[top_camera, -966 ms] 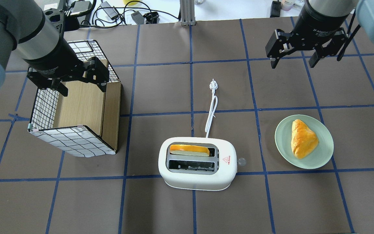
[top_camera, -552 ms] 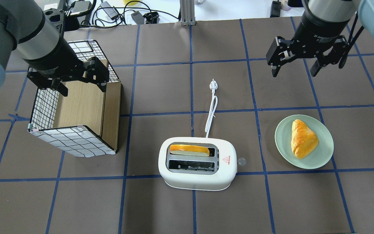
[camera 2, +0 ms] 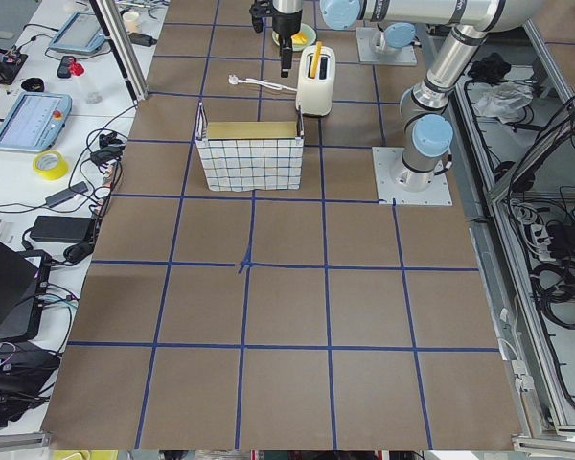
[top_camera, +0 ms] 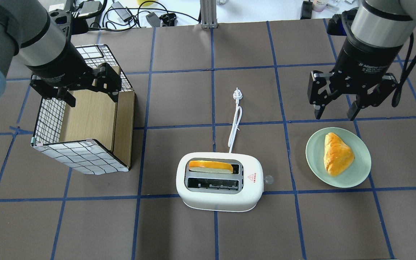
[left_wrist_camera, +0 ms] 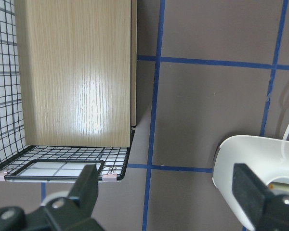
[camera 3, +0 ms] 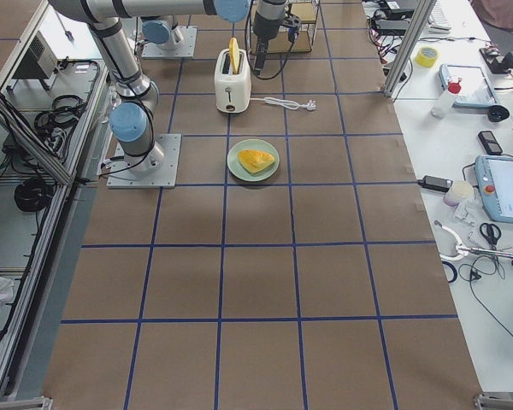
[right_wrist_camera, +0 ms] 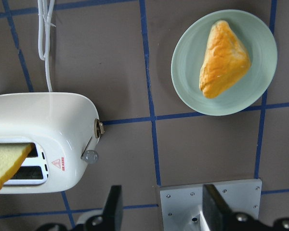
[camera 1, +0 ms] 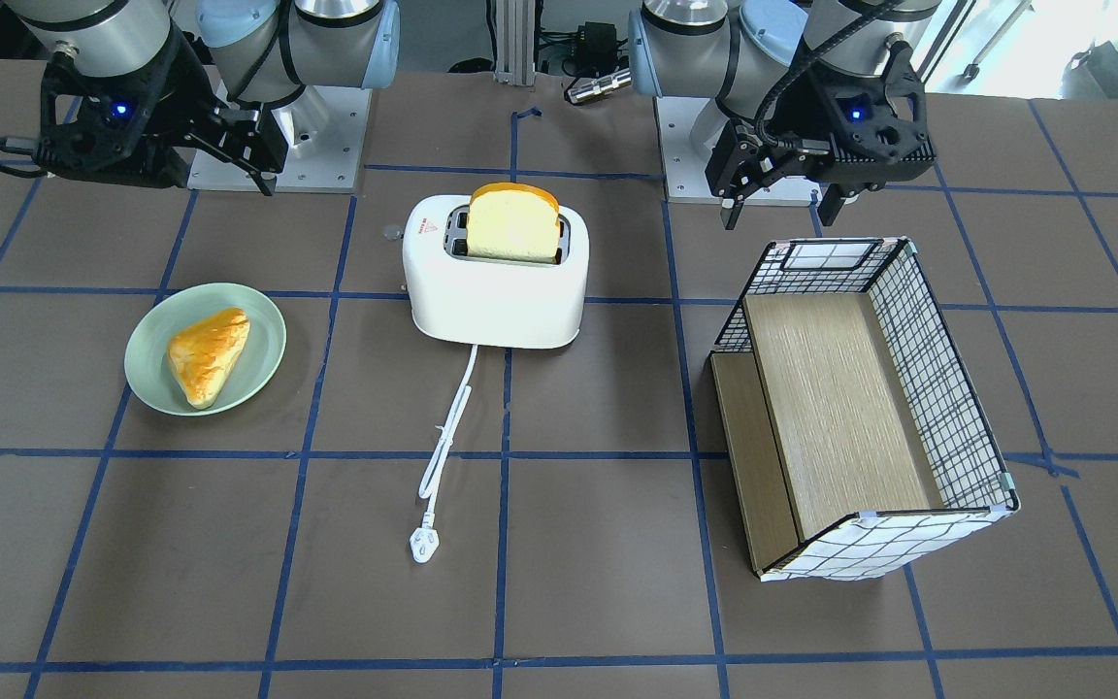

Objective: Press toaster with right arm
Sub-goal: 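Move the right gripper down beside the toaster's lever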

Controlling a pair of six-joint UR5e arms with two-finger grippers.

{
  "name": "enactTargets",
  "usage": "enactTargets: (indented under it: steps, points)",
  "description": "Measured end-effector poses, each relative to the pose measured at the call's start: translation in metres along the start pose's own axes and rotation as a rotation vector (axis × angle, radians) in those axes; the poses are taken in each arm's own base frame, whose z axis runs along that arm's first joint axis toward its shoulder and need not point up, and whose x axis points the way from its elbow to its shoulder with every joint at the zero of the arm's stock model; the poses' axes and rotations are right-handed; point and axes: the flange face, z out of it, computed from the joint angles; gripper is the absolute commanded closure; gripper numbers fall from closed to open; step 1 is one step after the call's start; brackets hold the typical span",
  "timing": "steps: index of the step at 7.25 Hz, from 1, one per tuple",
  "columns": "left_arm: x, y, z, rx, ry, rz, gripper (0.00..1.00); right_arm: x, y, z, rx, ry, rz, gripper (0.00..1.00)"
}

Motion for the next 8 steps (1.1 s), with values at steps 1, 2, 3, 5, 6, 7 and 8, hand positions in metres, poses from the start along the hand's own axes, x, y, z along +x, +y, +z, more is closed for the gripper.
enactTargets:
  steps: [1,2,3,5,6,7,8]
  points:
    - [0.0,0.0,0.0,0.0,0.0,0.0,0.0,0.0,0.013,0.007,-0.029,-0.006,0.0,1.0]
    - [0.0,0.0,0.0,0.0,0.0,0.0,0.0,0.001,0.024,0.015,-0.046,-0.011,-0.001,1.0]
    - [0.0,0.0,0.0,0.0,0.0,0.0,0.0,0.001,0.031,0.029,-0.06,-0.015,-0.001,1.0]
    - [0.0,0.0,0.0,0.0,0.0,0.0,0.0,-0.002,0.031,0.061,-0.089,-0.049,0.0,1.0]
    - [0.0,0.0,0.0,0.0,0.0,0.0,0.0,-0.004,0.029,0.076,-0.103,-0.076,-0.001,1.0]
    - [0.0,0.0,0.0,0.0,0.0,0.0,0.0,-0.007,0.027,0.089,-0.119,-0.106,-0.01,1.0]
    - [0.0,0.0,0.0,0.0,0.0,0.0,0.0,-0.011,0.025,0.104,-0.132,-0.143,-0.022,1.0]
